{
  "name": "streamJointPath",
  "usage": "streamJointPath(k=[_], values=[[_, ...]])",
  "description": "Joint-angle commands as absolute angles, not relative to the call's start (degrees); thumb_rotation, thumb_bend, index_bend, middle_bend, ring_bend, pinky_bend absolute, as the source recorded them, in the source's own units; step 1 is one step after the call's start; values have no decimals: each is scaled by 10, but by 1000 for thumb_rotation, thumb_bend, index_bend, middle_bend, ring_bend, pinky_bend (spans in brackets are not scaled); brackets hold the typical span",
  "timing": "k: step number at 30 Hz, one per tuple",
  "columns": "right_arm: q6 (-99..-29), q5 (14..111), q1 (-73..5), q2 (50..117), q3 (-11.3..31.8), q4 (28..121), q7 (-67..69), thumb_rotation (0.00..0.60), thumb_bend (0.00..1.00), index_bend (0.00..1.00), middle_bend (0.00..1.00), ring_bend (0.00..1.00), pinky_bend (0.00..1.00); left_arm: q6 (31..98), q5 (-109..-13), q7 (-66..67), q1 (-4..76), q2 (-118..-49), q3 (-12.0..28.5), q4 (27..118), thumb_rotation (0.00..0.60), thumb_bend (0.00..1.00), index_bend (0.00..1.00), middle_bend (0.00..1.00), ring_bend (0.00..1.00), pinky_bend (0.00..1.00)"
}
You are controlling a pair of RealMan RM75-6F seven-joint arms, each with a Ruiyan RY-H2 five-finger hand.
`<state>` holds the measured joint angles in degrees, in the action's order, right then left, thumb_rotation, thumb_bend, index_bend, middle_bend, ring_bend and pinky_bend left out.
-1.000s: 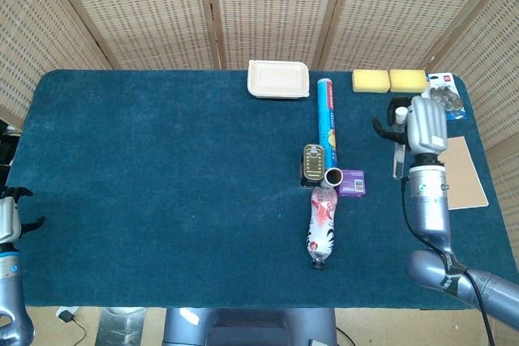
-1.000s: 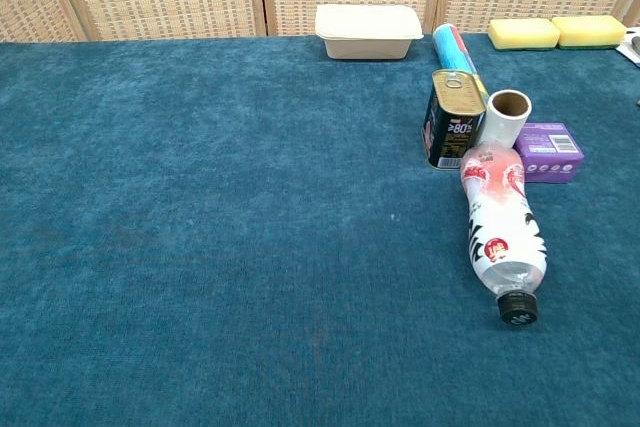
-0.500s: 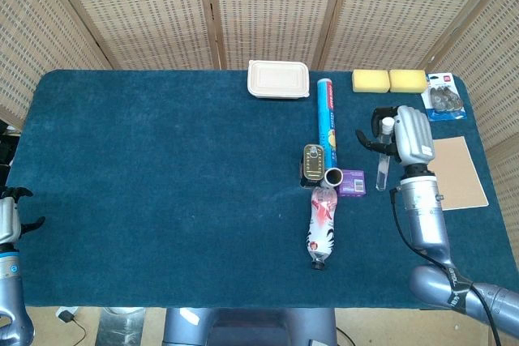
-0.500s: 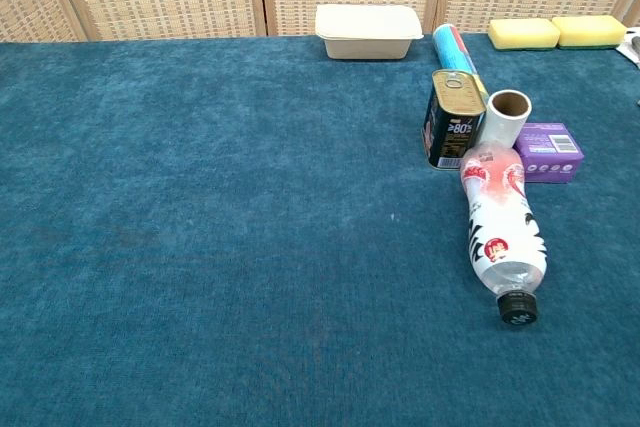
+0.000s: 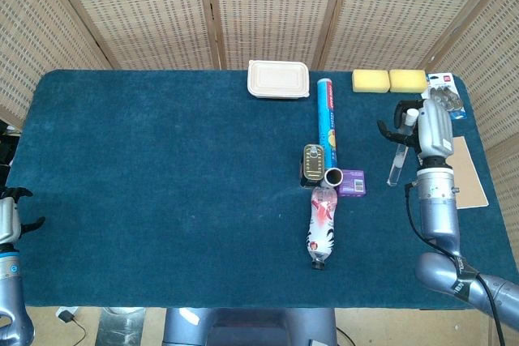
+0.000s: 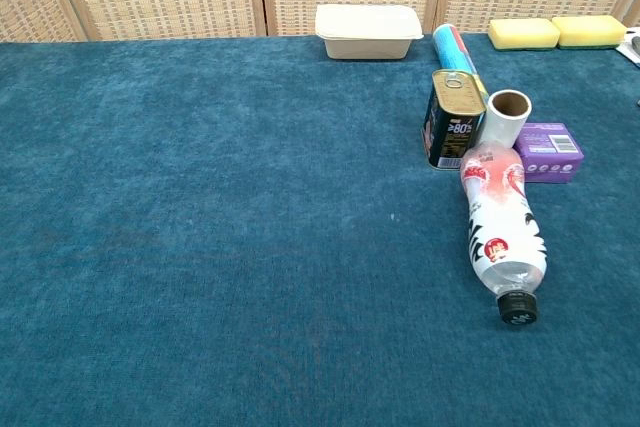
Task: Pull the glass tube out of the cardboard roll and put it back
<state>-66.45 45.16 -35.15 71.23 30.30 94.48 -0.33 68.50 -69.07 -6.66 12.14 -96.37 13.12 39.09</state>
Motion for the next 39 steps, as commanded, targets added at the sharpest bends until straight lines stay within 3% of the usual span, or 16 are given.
streamJointPath(k=[1,6,14,22,31,39], values=[[-628,393,-347,710,312,956,21,600,332,803,980,985,887,684,-690,-63,122,-964,132,391,599,107,399,375,204,299],[-611,471,-338,704,292,990,55,600,332,803,980,983,887,687,-690,-62,121,-964,132,393,599,107,399,375,204,299],[-616,354,-366,733,369,894,106,600,332,803,988,991,893,686,-690,-67,121,-964,131,391,599,107,399,375,204,299],[-644,488,-348,711,297,978,56,600,332,803,987,982,889,686,-690,-63,121,-964,132,392,600,107,399,375,204,299],[-638,375,-366,728,328,880,40,600,333,804,987,983,889,685,-690,-66,121,-964,131,391,599,107,399,375,204,299],[-648,478,-365,712,298,955,23,600,332,804,987,982,889,688,-689,-62,120,-964,132,394,599,108,399,375,205,299]])
